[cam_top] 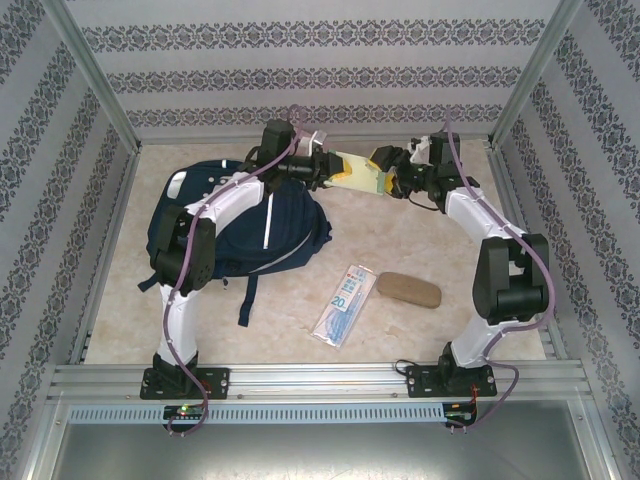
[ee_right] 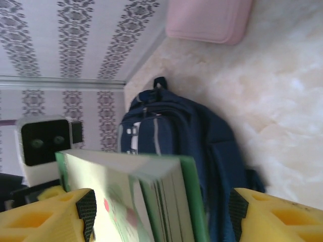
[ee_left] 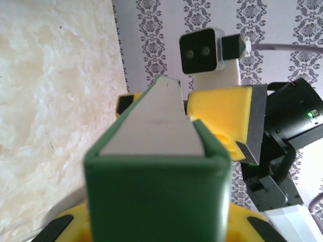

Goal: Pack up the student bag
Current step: Pass the loose stationery.

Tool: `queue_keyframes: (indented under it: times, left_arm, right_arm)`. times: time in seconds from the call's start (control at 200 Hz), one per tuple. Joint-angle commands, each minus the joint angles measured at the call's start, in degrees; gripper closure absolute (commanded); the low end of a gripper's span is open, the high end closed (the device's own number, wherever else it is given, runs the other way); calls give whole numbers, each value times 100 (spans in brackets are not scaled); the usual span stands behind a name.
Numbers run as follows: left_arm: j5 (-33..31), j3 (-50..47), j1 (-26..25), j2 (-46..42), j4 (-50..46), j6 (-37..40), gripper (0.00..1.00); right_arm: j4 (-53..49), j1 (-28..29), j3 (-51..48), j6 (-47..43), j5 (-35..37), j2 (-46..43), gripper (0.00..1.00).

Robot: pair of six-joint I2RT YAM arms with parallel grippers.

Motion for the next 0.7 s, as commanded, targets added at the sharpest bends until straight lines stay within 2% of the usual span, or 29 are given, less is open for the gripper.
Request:
queue_keyframes:
  times: [0.0,0.11,0.18,0.3,0.435,0.47,0.525,0.56,0.635,0.694]
  left_arm:
    - [315,-72,82,-396,780,-360,100]
    - [366,-37,117,-421,922,-463,100]
    - [385,19,121,-390,790,-416,100]
    - [355,2,160,-307,677,-366,100]
    - [320,14,174,-275,375,-133,100]
    - [284,55,184,-280,131,28,93]
    - [196,174,206,-294,-464,462,75]
    - [52,308,229,-317,-1173,942,65]
    - [-567,723,316,-354,-2825,2059,57]
    - [-1308,1006,407,-380,-3962,2803,53]
  right_arm:
    - [635,-45,-117,434,-382,110,27]
    - [959,-54,-252,629,-439,124,27]
    - [1260,-55,-311,823,-535,141,33]
    - [1580,-54,-361,987,-673,115,56]
    - [1525,-54,-379,945,-652,28,97]
    - [1484,-54,-383,918,-632,10,100]
    - [1445,-58,-387,889,-584,-18,100]
    - [1386,-54,-388,840,-549,-38,100]
    - [1276,-54,-400,747,-490,-63,100]
    - [1257,-58,-456,710,-442,-74,100]
